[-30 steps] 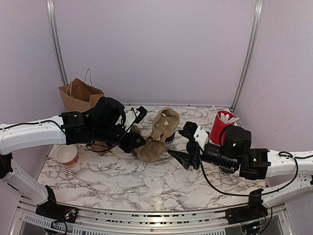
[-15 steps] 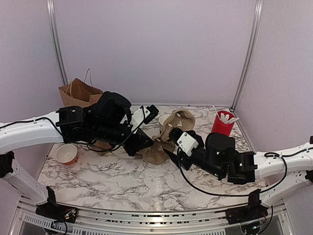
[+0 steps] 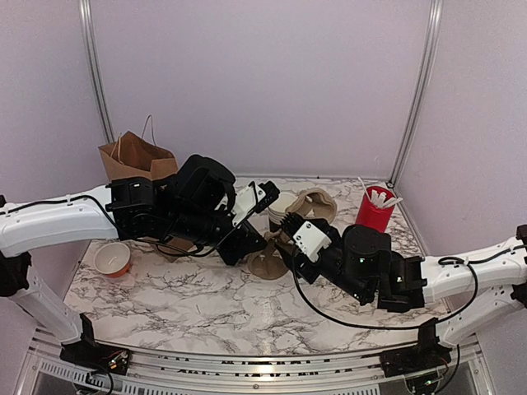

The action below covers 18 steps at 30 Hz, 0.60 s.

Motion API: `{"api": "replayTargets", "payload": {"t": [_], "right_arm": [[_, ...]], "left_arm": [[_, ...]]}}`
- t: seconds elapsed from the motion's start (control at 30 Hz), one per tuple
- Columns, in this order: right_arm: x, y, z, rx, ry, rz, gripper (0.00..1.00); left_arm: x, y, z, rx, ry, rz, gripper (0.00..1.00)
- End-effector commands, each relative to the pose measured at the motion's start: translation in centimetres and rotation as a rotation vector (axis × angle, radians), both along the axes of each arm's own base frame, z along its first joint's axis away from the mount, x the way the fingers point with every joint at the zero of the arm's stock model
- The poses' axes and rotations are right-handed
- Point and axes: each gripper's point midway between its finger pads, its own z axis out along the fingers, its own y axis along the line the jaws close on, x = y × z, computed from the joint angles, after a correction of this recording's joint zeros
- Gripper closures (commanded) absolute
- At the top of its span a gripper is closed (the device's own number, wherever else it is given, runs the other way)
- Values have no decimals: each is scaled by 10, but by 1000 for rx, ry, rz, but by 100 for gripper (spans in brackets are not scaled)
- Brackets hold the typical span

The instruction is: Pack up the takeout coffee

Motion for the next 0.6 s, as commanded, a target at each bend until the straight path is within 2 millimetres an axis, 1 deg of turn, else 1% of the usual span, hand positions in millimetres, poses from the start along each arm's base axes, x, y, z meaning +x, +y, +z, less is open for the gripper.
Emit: {"api": "replayTargets", "payload": {"t": [0.0, 0.2, 0.37, 0.57], "right_arm": [[5, 7, 21, 47, -14, -34, 34], [8, 5, 23, 75, 3, -62, 44], [8, 7, 19, 63, 25, -58, 55], [6, 8, 17, 57, 32, -50, 56]], "left_arm": [[-4, -5, 4, 6, -5, -22, 100], [-5, -7, 3, 11, -4, -29, 100], [-2, -8, 7, 3, -11, -14, 100], [0, -8, 15, -10, -23, -5, 100]]}}
